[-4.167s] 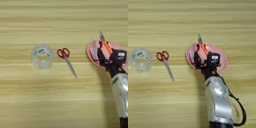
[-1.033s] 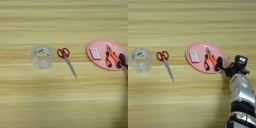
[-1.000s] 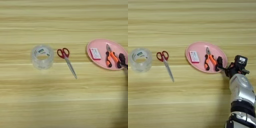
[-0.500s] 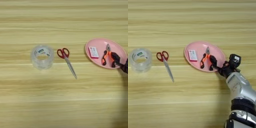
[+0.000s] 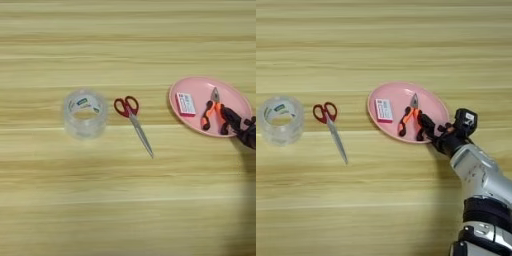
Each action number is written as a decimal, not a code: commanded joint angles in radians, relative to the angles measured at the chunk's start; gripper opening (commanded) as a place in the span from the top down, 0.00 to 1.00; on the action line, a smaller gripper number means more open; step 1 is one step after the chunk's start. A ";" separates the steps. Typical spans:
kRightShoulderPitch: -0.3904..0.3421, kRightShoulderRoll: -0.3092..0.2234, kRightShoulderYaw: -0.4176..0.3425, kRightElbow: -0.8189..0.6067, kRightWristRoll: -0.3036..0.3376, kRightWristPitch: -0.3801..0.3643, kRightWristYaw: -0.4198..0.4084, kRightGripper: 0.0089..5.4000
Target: Move the objects on the table
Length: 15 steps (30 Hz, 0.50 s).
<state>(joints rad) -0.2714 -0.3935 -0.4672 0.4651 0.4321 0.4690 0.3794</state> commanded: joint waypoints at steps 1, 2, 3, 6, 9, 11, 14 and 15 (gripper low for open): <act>-0.046 -0.027 -0.001 -0.012 0.003 0.000 -0.016 0.42; -0.046 -0.026 -0.002 -0.010 0.002 -0.002 -0.017 0.43; -0.047 -0.026 -0.002 -0.010 0.002 -0.003 -0.018 0.45; -0.047 -0.025 -0.001 -0.010 0.002 -0.005 -0.018 0.51; -0.047 -0.024 -0.002 -0.011 0.003 -0.004 -0.019 0.55; -0.046 -0.022 0.000 -0.010 0.004 -0.003 -0.018 0.59; -0.045 -0.021 0.001 -0.011 0.006 -0.001 -0.016 0.64; -0.044 -0.021 0.001 -0.016 0.007 0.001 -0.016 0.67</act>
<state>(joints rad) -0.2724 -0.3910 -0.4722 0.4792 0.4373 0.4715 0.3738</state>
